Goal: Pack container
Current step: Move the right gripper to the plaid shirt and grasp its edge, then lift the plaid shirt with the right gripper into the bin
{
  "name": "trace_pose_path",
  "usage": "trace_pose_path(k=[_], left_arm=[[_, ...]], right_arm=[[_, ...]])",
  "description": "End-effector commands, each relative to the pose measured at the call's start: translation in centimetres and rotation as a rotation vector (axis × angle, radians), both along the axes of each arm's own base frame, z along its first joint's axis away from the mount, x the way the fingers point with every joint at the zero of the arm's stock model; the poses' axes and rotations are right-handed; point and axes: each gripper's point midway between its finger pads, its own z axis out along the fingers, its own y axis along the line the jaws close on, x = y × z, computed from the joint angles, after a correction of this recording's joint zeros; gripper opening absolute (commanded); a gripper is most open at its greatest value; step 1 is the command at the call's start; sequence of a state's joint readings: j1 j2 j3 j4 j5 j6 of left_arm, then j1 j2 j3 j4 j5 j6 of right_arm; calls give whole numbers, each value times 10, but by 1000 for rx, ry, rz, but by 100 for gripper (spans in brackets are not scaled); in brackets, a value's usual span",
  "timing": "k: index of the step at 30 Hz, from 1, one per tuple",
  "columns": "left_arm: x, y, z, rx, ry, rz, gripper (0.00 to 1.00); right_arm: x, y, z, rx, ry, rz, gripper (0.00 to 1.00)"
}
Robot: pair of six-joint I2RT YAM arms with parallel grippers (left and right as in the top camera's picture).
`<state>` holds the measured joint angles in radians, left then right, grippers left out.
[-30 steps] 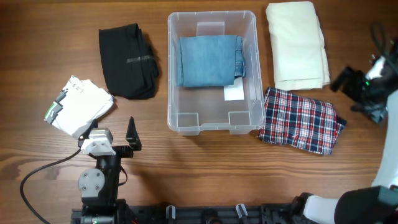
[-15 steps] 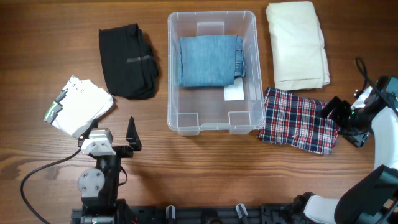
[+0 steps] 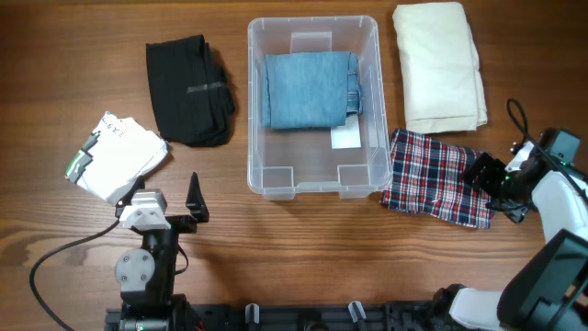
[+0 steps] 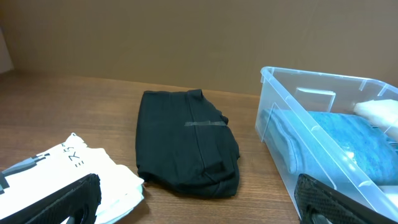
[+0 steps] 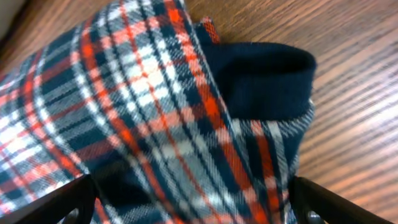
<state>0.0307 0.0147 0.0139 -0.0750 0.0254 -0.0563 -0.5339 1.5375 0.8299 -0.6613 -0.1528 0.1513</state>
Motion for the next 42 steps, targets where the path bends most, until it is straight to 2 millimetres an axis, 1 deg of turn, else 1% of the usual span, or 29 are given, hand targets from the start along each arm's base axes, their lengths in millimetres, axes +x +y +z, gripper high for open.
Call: trace_pose_path(k=[1,6,7,9,10,11,13,14,17,18,20,21,22,24,26,27,29,33,37,39,41,42], left_arm=[[0,-3,-2,18,1,-16,100],[0,-3,-2,18,1,-16,100],[0,-3,-2,18,1,-16,100],[0,-3,-2,18,1,-16,100],[0,-3,-2,18,1,-16,100],[0,-3,-2,18,1,-16,100],[0,-3,-2,19,1,-16,100],[0,-3,-2,18,1,-16,100],[0,-3,-2,18,1,-16,100],[0,-3,-2,18,1,-16,100],[0,-3,-2,18,1,-16,100],[0,-3,-2,18,1,-16,100],[0,-3,-2,18,1,-16,100],[0,-3,-2,18,1,-16,100],[0,-3,-2,18,1,-16,100],[0,-3,-2,18,1,-16,100],[0,-3,-2,18,1,-16,100],[0,-3,-2,18,1,-16,100],[0,-3,-2,18,1,-16,100],[0,-3,-2,18,1,-16,100],[0,-3,-2,18,1,-16,100],[0,-3,-2,18,1,-16,100]], right_arm=[[-7,-1,-21,-2,44,10,100],[-10,4,-46,31,62,12,100],[-11,6,-50,45,70,13,97],[-13,7,-52,51,80,13,87],[-13,7,-53,52,82,14,80],[-13,7,-53,53,82,14,70],[-13,8,-53,53,82,13,43],[-13,8,-53,55,84,13,37],[-15,9,-53,58,90,13,34],[-15,9,-53,60,93,13,30],[-16,11,-53,72,95,6,8],[-15,14,-51,92,87,10,4],[-10,19,-47,125,72,6,4],[4,27,-31,211,29,-53,4],[20,35,-9,300,-20,-102,4],[30,38,6,337,-59,-95,4],[41,39,30,353,-105,-78,4],[49,33,77,291,-188,-18,4],[52,30,136,203,-330,3,4],[54,36,174,183,-428,29,4],[56,47,205,167,-514,78,4],[56,53,217,161,-546,100,4]])
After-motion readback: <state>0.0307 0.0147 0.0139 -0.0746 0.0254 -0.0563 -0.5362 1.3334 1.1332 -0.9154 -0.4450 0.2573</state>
